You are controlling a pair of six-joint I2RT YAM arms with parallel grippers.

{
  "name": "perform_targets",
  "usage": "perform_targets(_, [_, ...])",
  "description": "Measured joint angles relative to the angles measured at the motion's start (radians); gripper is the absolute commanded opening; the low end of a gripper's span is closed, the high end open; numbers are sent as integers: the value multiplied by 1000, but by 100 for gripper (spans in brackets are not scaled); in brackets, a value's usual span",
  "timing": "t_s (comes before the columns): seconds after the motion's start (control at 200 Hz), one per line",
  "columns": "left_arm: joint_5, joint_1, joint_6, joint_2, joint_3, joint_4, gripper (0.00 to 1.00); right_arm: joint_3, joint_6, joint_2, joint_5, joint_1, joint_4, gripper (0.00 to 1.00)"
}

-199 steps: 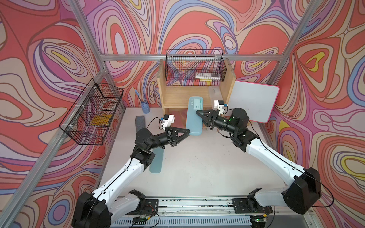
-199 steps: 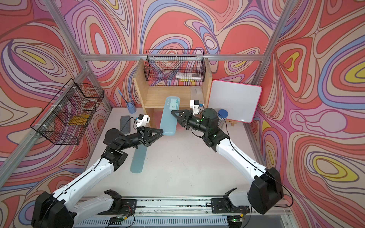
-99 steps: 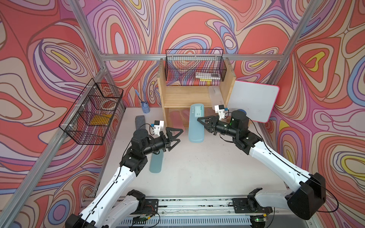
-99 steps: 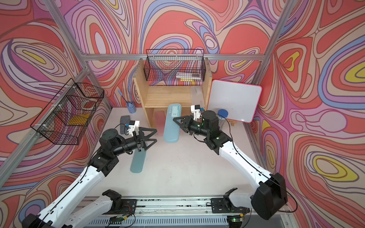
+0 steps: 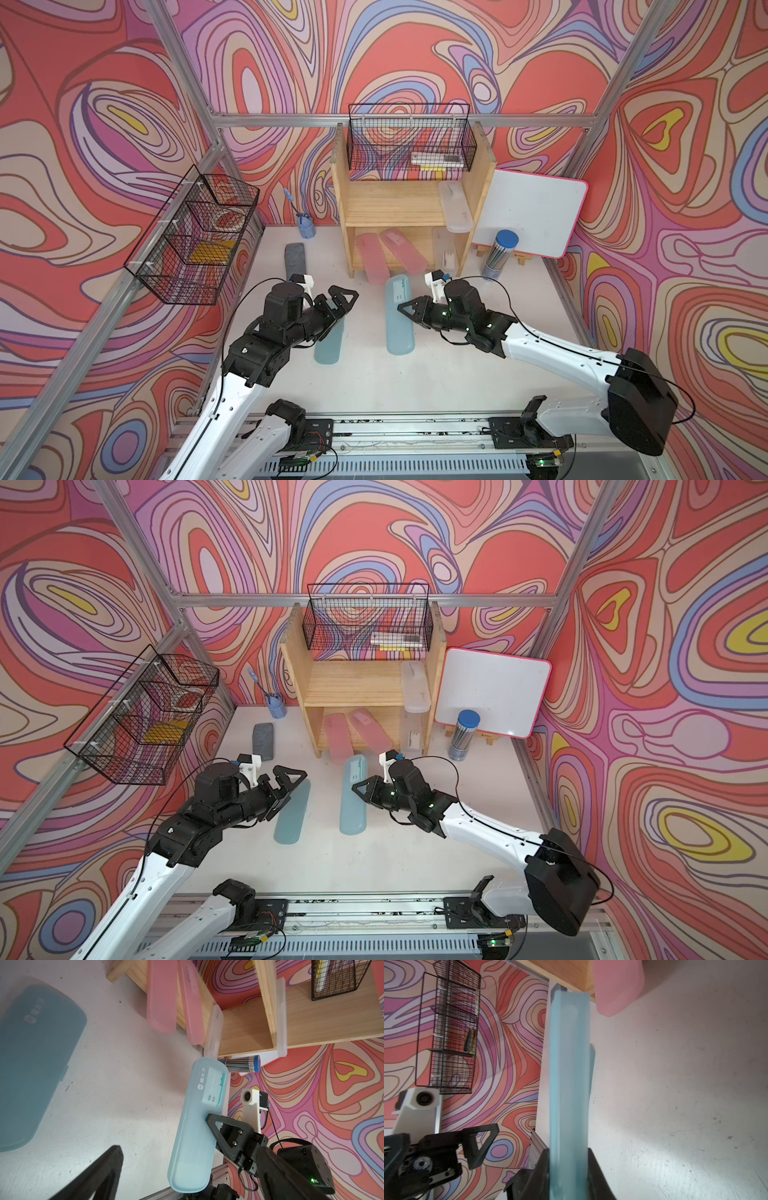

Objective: Remove the pencil cases from the shelf
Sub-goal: Place the pencil case at the center of the board.

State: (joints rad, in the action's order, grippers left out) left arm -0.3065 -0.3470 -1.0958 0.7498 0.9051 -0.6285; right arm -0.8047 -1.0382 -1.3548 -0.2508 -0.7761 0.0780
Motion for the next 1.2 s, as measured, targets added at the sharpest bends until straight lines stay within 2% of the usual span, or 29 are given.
perform_targets(0.501, [111, 0, -11, -94, -7, -116, 99, -93, -25, -377, 110, -149, 232, 23])
perform_targets(0.781, [134, 0, -24, -139, -23, -159, 99, -175, -87, -540, 166, -168, 305, 23])
perform_targets(0.996, [148, 0, -31, -164, -31, -175, 99, -241, -135, -623, 174, -182, 332, 23])
perform_targets(1.202, [154, 0, -39, -168, -41, -184, 99, -266, -163, -636, 175, -188, 331, 23])
